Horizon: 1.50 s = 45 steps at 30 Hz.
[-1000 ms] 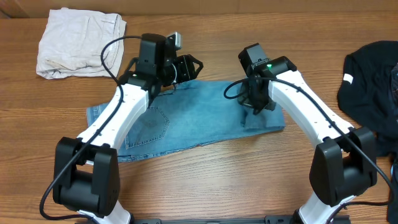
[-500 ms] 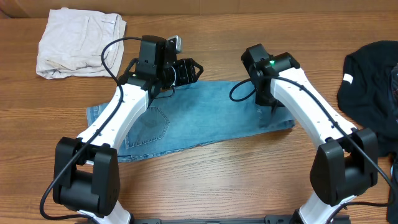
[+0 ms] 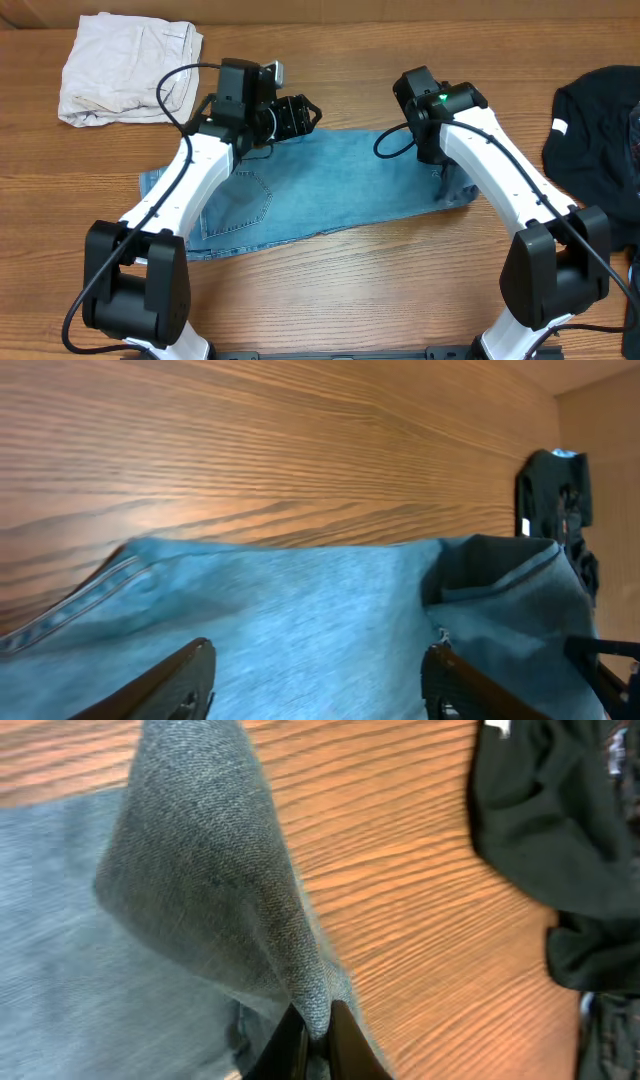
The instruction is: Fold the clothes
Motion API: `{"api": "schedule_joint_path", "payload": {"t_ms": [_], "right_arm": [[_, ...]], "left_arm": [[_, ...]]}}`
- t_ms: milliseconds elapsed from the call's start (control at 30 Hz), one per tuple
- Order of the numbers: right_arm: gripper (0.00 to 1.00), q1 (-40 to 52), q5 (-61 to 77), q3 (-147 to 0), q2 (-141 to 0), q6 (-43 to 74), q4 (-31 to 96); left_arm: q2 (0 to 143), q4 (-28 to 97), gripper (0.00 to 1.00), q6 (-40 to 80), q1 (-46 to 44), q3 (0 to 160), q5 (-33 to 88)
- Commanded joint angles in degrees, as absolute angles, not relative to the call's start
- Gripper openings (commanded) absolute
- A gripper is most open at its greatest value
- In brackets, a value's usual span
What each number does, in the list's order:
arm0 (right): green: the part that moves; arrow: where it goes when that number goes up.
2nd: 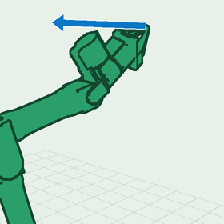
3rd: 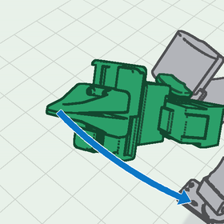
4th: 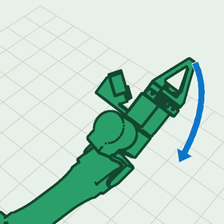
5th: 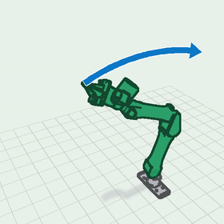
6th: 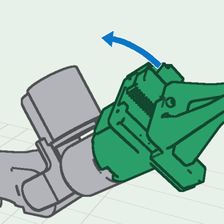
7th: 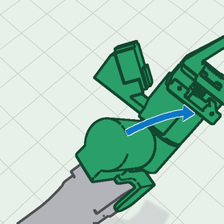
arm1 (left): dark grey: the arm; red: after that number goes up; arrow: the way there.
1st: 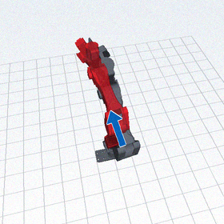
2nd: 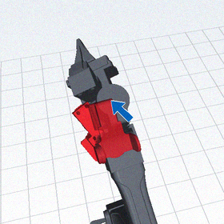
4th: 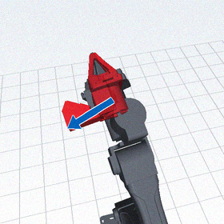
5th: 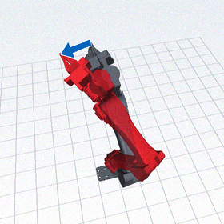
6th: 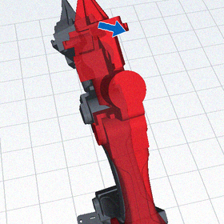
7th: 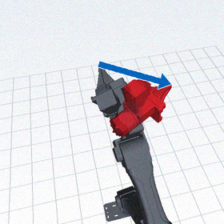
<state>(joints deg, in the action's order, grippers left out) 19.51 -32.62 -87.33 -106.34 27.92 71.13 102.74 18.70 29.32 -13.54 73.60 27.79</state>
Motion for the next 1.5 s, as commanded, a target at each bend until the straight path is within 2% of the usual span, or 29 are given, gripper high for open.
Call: {"api": "schedule_joint_path", "payload": {"t_ms": [0,200,267,300,367,433,600,733,800,833,867,900,1233,1300,1467], "right_arm": [[0.04,20.5,-27.9,-86.9,-106.6,28.8,69.3],[0.04,24.3,-10.6,-84.6,-109.7,28.7,62.7],[0.09,25.6,-5.1,-84.6,-110.8,28.7,61.6],[0.2,26.2,-3.0,-84.6,-111.4,28.7,61.2],[0.64,27.7,0.2,-84.6,-112.1,28.4,60.9],[0.65,28.3,1.1,-85.0,-111.9,28.5,61.0],[0.58,24.7,1.0,-92.9,-109.4,28.4,67.7],[0.48,16.8,1.1,-99.4,-107.0,24.4,73.0],[0.35,12.6,4.4,-100.1,-107.0,20.6,73.7],[0.25,10.8,6.5,-100.0,-107.0,19.1,73.6],[0.11,8.8,8.5,-99.2,-107.2,18.0,72.9],[0.04,7.9,9.0,-98.5,-107.3,17.7,72.1],[0.04,6.8,20.3,-85.2,-107.6,16.5,57.9],[0.04,6.8,23.4,-82.1,-107.9,16.5,55.2],[0.04,6.8,33.6,-77.7,-111.7,16.4,49.6]], "left_arm": [[101.6,20.0,0.73,27.6,-12.6,74.1,27.5],[101.6,20.8,0.77,27.6,-12.0,74.1,27.9],[101.6,21.1,0.77,27.6,-11.9,74.1,27.9],[101.6,21.3,0.78,27.3,-11.9,74.1,27.9],[101.6,21.4,0.78,26.9,-11.9,74.1,27.9],[101.6,21.7,0.78,26.9,-11.9,74.1,27.9],[101.6,22.5,0.78,25.7,-11.9,74.1,27.9],[101.6,23.1,0.78,25.7,-11.9,74.1,27.9],[101.6,23.2,0.78,25.7,-11.9,74.1,27.9],[101.6,23.1,0.78,25.7,-11.9,74.1,27.9],[101.6,23.1,0.78,25.7,-11.9,74.1,27.9],[101.6,23.1,0.78,25.7,-11.9,74.1,27.9],[101.6,23.5,0.93,25.7,-11.9,74.1,27.9],[101.6,24.0,1.0,25.7,-11.9,74.1,27.9],[101.6,24.0,1.0,25.7,-11.9,74.1,27.9]]}}
